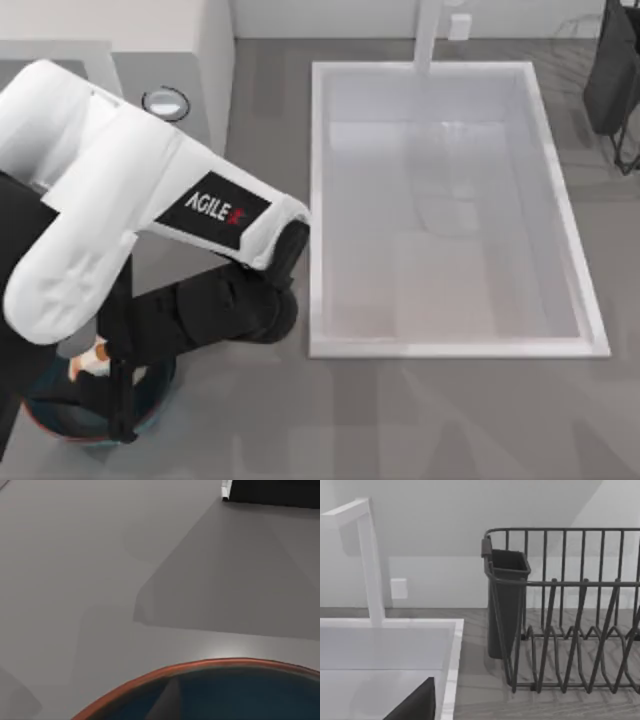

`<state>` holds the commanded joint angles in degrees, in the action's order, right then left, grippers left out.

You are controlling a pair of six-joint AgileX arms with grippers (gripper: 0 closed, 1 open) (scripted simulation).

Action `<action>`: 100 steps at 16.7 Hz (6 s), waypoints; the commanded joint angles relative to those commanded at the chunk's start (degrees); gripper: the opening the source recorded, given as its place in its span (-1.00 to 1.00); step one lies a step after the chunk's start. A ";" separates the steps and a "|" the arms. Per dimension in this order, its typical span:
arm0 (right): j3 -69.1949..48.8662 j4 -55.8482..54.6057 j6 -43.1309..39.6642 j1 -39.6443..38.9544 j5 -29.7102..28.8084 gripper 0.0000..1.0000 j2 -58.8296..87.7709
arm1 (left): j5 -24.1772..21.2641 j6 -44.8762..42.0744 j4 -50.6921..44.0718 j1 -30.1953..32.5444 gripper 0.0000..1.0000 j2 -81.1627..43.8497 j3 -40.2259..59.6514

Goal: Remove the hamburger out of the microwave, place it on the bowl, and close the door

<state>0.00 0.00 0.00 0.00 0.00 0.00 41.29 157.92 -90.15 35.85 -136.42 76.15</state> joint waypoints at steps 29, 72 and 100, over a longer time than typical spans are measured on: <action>0.00 0.00 0.00 0.00 0.00 1.00 0.00 | -9.52 -29.24 26.92 -8.51 1.00 33.52 -21.74; 0.00 0.00 0.00 0.00 0.00 1.00 0.00 | -41.29 -157.92 90.14 -35.85 -1.00 136.42 -76.15; 0.00 0.00 0.00 0.00 0.00 1.00 0.00 | -11.61 -158.07 101.35 -6.14 -1.00 122.88 -73.91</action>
<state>0.00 0.00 0.00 0.00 0.00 0.00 29.68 -0.15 11.20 29.71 -13.54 2.23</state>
